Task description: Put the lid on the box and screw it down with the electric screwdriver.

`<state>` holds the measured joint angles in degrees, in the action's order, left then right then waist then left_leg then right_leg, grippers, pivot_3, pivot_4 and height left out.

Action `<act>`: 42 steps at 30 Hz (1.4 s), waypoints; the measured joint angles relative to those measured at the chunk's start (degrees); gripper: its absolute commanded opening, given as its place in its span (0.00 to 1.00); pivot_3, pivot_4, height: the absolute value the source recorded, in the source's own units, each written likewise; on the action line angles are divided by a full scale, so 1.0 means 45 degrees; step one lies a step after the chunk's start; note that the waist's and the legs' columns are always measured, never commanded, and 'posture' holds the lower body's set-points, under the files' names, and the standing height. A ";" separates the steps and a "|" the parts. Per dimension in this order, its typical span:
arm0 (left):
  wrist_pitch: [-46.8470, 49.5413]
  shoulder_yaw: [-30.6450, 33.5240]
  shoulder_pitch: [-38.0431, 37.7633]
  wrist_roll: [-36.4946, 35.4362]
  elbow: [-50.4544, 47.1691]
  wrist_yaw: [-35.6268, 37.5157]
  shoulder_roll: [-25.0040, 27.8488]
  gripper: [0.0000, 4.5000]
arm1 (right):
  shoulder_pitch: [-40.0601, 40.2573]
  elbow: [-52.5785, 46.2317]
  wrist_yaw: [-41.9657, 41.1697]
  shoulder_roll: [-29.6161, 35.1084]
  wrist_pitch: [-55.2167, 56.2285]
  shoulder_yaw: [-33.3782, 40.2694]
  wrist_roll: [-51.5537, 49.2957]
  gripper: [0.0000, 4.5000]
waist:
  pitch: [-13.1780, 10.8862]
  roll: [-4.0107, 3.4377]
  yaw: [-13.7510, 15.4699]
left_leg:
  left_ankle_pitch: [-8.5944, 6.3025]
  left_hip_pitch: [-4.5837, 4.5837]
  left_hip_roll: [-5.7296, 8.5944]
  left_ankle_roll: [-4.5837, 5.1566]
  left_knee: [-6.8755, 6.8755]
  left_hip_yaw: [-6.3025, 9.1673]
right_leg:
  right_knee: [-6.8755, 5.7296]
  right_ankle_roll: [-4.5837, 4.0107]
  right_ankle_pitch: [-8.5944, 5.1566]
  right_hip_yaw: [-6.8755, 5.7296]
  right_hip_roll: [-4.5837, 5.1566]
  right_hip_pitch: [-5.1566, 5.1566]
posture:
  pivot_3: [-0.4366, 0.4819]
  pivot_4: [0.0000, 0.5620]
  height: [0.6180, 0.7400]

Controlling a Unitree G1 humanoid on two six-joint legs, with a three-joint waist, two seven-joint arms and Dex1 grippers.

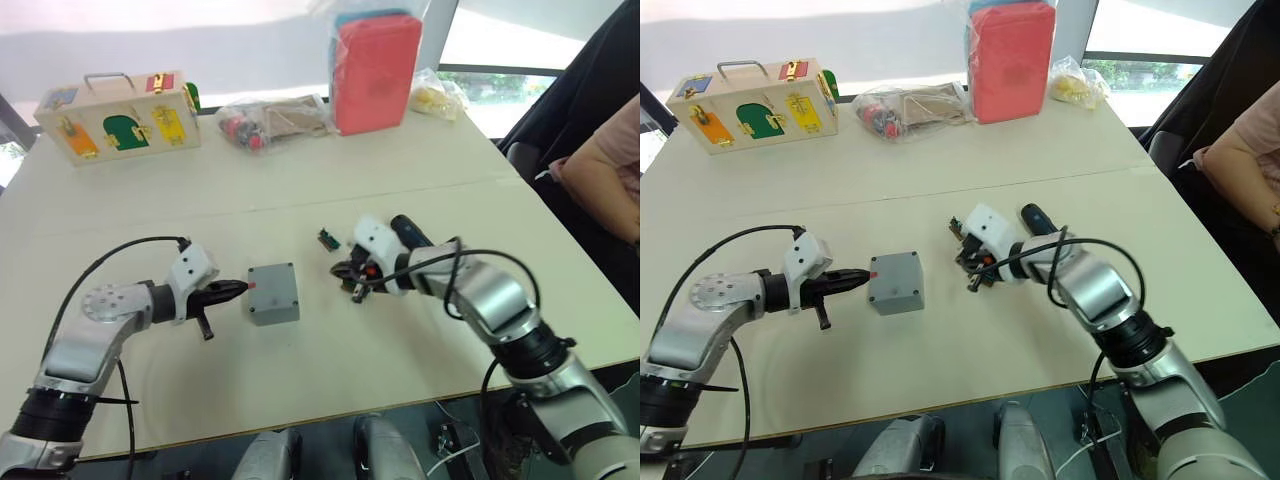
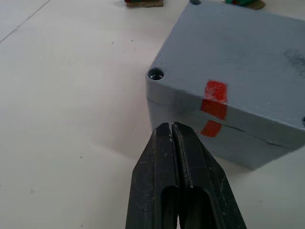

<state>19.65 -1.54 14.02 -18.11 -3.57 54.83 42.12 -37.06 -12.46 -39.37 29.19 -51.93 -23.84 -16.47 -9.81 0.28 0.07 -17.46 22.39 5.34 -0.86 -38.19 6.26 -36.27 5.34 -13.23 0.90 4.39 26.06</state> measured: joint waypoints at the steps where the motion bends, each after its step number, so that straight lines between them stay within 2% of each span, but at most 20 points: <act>1: -0.0100 -0.0083 0.0247 0.0119 0.0262 -0.0026 -0.0267 0.00 | 0.0009 0.0224 0.0011 -0.0317 0.0002 -0.0157 0.0049 0.01 | 0.0000 0.0002 0.0004 | 0.0001 0.0000 0.0000 -0.0001 -0.0003 0.0001 | -0.0002 -0.0001 0.0000 -0.0002 -0.0002 -0.0001 | 0.48 0.27 1.00; 4: -0.0406 -0.0450 0.0706 0.0445 0.0718 -0.0039 -0.0687 0.00 | -0.0013 0.0385 -0.0066 -0.0880 -0.0001 -0.0540 0.0142 0.01 | 0.0000 0.0002 0.0037 | 0.0001 0.0001 0.0004 -0.0001 -0.0006 0.0003 | 0.0001 -0.0002 0.0001 -0.0002 0.0001 -0.0002 | 0.48 0.27 1.00; 14: -0.1087 -0.0723 0.1862 0.1173 0.2293 -0.0037 -0.1621 0.00 | -0.0047 0.0009 -0.0394 -0.1403 -0.1245 -0.1059 0.0108 0.01 | 0.0008 0.0008 -0.0130 | 0.0005 0.0001 0.0002 -0.0008 -0.0010 0.0012 | -0.0018 -0.0002 0.0002 -0.0006 -0.0008 0.0006 | 0.48 0.27 1.00; 20: -0.1689 -0.0966 0.2307 0.1607 0.3107 0.0009 -0.1796 0.00 | -0.0614 -0.0625 -0.0545 -0.0835 -0.1815 -0.1127 0.0126 0.01 | 0.0009 0.0009 -0.0202 | 0.0005 0.0001 0.0005 -0.0007 -0.0010 0.0008 | -0.0016 -0.0002 0.0002 -0.0006 -0.0007 0.0013 | 0.48 0.27 1.00; 22: -0.1728 -0.0961 0.2286 0.1647 0.3135 0.0202 -0.1514 0.00 | -0.0818 -0.0742 -0.0821 -0.0090 -0.1852 -0.1041 0.0129 0.01 | 0.0009 0.0010 -0.0200 | 0.0005 0.0003 0.0005 -0.0007 -0.0010 0.0008 | -0.0014 -0.0001 0.0002 -0.0006 -0.0007 0.0014 | 0.48 0.27 1.00; 24: -0.1706 -0.0774 0.1992 0.1633 0.2976 0.0595 -0.0716 0.00 | -0.1150 -0.0698 -0.1127 0.0788 -0.1691 -0.0662 0.0162 0.01 | 0.0009 0.0009 -0.0239 | 0.0005 0.0005 0.0004 -0.0006 -0.0008 0.0001 | -0.0016 -0.0002 0.0001 -0.0003 -0.0007 0.0024 | 0.48 0.27 1.00; 27: -0.1661 -0.0413 0.1391 0.1470 0.2416 0.1129 0.0023 0.00 | -0.1749 0.0023 -0.1223 0.0976 -0.1221 -0.0064 0.0365 0.01 | 0.0010 0.0007 -0.0269 | 0.0005 0.0004 -0.0007 -0.0007 0.0000 -0.0002 | -0.0021 -0.0002 0.0001 0.0005 -0.0017 0.0034 | 0.48 0.27 1.00; 29: -0.1517 -0.0329 0.0999 0.1271 0.1921 0.1437 0.0283 0.00 | -0.1964 0.0593 -0.1247 0.0761 -0.0735 -0.0043 0.0488 0.01 | 0.0010 0.0008 -0.0253 | 0.0005 0.0004 -0.0008 -0.0007 0.0001 -0.0001 | -0.0022 -0.0002 0.0001 0.0008 -0.0016 0.0032 | 0.48 0.27 1.00; 34: -0.0429 -0.0060 -0.0128 0.0339 0.0186 0.2366 0.1122 0.00 | -0.2097 0.2808 -0.1140 -0.0783 0.0538 -0.0058 0.0760 0.01 | 0.0010 0.0010 -0.0228 | 0.0005 0.0005 -0.0004 -0.0006 -0.0002 -0.0009 | -0.0025 -0.0002 0.0001 0.0019 -0.0011 0.0032 | 0.48 0.27 1.00; 42: 0.0243 0.0076 -0.0205 0.0007 -0.0704 0.2091 0.1005 0.00 | -0.2088 0.3841 -0.1224 -0.1798 0.1469 -0.0170 0.1161 0.01 | 0.0011 0.0012 -0.0221 | 0.0005 0.0004 -0.0003 -0.0007 -0.0009 -0.0009 | -0.0040 -0.0002 0.0001 0.0016 -0.0014 0.0037 | 0.48 0.27 1.00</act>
<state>20.74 -1.20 13.09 -18.08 -6.74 64.25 46.65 -46.45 4.82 -44.88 21.10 -45.32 -24.60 -11.25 -9.76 0.34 -0.92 -17.44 22.41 5.32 -0.89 -38.23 6.22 -36.45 5.33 -13.23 0.97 4.33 26.23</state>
